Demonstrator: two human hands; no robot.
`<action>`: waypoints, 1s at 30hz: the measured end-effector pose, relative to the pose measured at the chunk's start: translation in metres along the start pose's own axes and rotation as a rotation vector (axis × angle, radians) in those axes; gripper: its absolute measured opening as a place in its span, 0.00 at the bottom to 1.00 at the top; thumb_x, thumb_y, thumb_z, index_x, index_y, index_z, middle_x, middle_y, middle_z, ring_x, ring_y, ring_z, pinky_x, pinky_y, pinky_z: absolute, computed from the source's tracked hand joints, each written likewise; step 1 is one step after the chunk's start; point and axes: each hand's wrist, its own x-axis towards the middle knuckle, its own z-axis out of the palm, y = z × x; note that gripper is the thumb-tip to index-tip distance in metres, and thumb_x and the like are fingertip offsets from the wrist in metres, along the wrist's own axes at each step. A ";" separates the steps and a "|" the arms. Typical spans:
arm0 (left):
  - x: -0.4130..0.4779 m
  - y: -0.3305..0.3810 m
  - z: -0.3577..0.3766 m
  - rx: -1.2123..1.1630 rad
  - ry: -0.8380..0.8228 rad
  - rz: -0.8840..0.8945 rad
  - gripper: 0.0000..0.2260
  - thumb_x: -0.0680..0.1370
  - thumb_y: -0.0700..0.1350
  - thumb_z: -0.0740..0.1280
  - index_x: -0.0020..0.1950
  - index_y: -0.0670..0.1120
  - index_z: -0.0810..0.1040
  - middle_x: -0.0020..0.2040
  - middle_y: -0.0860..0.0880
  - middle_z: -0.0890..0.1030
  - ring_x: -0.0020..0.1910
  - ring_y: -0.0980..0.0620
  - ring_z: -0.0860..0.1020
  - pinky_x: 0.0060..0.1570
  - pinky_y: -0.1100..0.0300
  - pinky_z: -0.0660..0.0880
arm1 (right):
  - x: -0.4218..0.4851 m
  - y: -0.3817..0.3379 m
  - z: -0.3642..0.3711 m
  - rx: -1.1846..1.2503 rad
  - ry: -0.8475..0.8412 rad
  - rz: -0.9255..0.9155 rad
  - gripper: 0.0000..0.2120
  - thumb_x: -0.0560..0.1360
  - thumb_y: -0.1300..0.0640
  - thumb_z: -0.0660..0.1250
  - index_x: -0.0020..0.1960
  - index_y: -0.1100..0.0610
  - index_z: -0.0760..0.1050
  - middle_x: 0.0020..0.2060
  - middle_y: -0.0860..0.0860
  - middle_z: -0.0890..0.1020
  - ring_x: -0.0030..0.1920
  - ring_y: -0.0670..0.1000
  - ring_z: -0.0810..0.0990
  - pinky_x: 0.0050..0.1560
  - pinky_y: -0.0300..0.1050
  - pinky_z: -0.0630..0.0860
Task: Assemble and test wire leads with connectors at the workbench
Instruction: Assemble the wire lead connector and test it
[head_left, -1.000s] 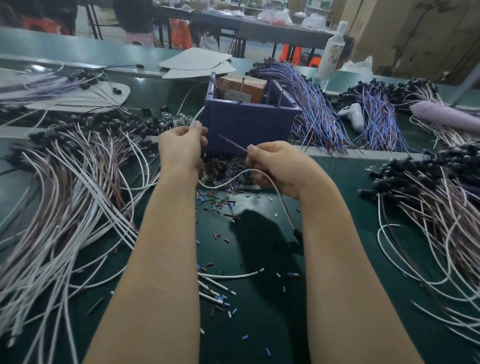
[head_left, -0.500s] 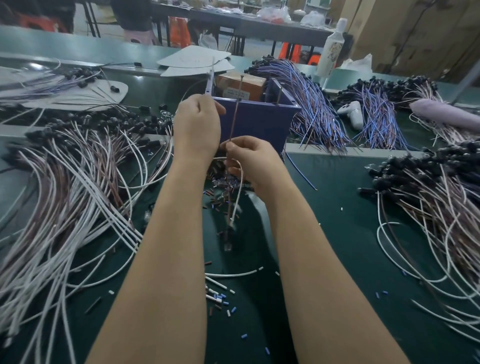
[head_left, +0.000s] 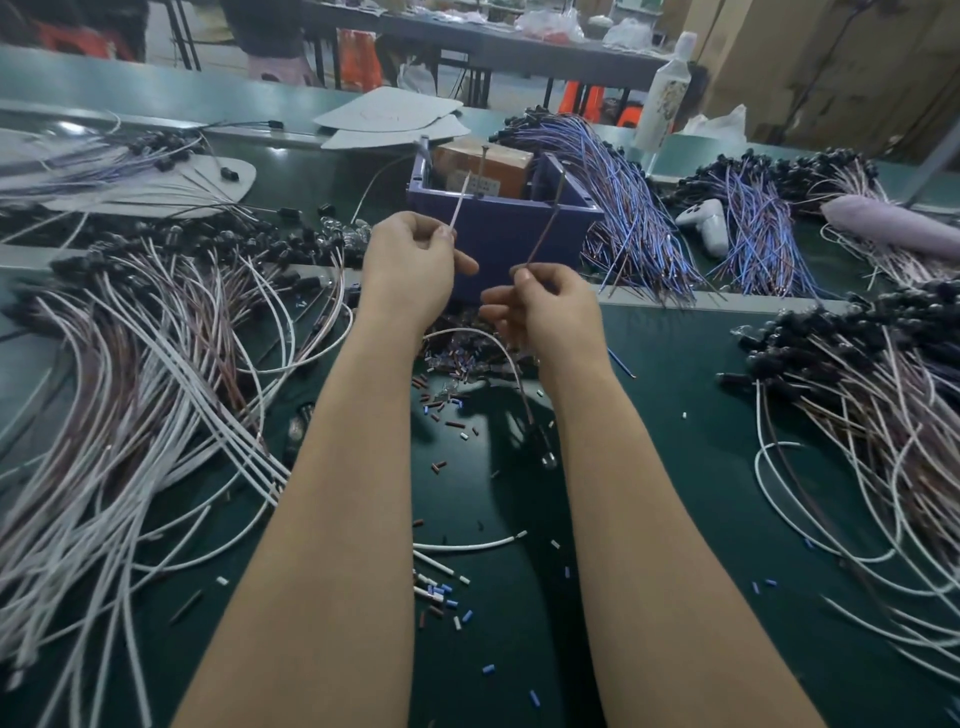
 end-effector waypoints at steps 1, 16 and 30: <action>0.000 -0.001 0.001 -0.001 -0.001 -0.007 0.08 0.81 0.41 0.59 0.43 0.48 0.71 0.34 0.50 0.81 0.28 0.59 0.69 0.44 0.58 0.67 | 0.000 -0.002 -0.001 0.047 0.012 0.005 0.04 0.81 0.63 0.56 0.54 0.62 0.68 0.33 0.55 0.81 0.25 0.45 0.79 0.27 0.34 0.76; 0.004 -0.007 0.004 -0.003 -0.017 0.002 0.11 0.79 0.36 0.55 0.51 0.51 0.70 0.35 0.51 0.82 0.32 0.56 0.70 0.44 0.55 0.69 | 0.007 -0.008 -0.012 -0.032 0.134 -0.196 0.12 0.79 0.70 0.57 0.61 0.64 0.71 0.40 0.52 0.76 0.34 0.46 0.80 0.38 0.35 0.79; 0.005 -0.008 0.005 -0.007 0.007 0.010 0.11 0.81 0.38 0.55 0.61 0.48 0.71 0.38 0.50 0.82 0.29 0.56 0.72 0.35 0.60 0.73 | 0.013 -0.012 -0.025 -0.128 0.091 -0.181 0.17 0.77 0.73 0.56 0.62 0.63 0.74 0.40 0.52 0.77 0.32 0.45 0.77 0.36 0.32 0.77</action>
